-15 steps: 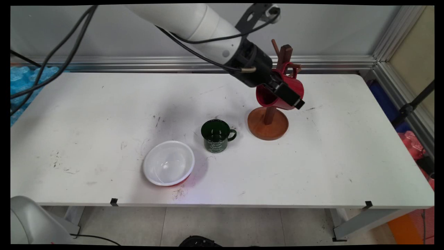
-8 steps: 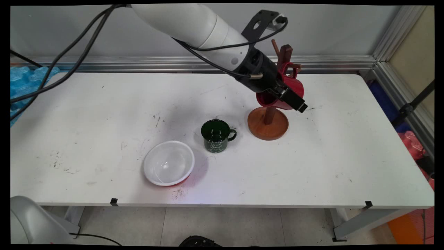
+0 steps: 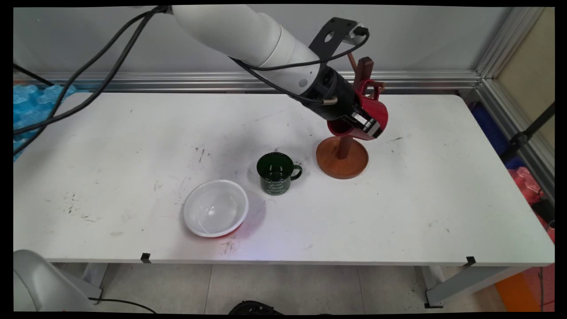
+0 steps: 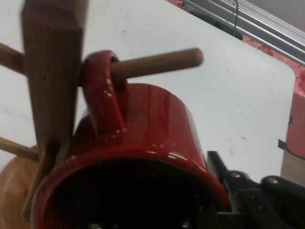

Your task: Pick up the red mug from the rack, then place the picked object on the table

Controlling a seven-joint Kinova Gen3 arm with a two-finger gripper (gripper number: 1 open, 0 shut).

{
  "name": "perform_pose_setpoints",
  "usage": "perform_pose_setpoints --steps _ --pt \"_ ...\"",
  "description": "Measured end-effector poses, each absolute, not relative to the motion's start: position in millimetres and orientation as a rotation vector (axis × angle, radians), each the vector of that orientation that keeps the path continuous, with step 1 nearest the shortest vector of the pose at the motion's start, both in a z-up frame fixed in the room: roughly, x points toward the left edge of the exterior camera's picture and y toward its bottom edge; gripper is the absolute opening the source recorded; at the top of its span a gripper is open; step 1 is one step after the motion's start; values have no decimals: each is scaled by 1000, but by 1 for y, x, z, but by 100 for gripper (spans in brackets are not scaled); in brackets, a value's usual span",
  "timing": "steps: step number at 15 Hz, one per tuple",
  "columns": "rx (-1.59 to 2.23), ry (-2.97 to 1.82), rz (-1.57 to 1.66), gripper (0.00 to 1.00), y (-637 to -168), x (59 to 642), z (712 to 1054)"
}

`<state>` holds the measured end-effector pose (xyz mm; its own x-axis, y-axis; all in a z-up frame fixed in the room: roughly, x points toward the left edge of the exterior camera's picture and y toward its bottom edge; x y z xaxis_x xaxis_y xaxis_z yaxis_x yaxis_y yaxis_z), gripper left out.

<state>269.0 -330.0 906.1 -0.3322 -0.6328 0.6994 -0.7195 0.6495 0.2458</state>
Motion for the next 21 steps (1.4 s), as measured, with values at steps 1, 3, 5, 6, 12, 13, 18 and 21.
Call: perform_pose_setpoints --steps 1,3,5,6,12,13,18,21 --pt "1053 -2058 142 0 -329 269 906" --pt "1058 -2059 148 0 -328 269 905" --pt "1062 -2059 153 0 -325 268 905" --pt "1063 -2058 155 0 -324 268 905" --pt "1053 -2052 164 0 -317 266 912" --pt "1048 -2048 166 0 -316 265 915" --pt "1019 -2034 172 0 -308 263 931" --pt "999 -2029 166 0 -301 261 939"
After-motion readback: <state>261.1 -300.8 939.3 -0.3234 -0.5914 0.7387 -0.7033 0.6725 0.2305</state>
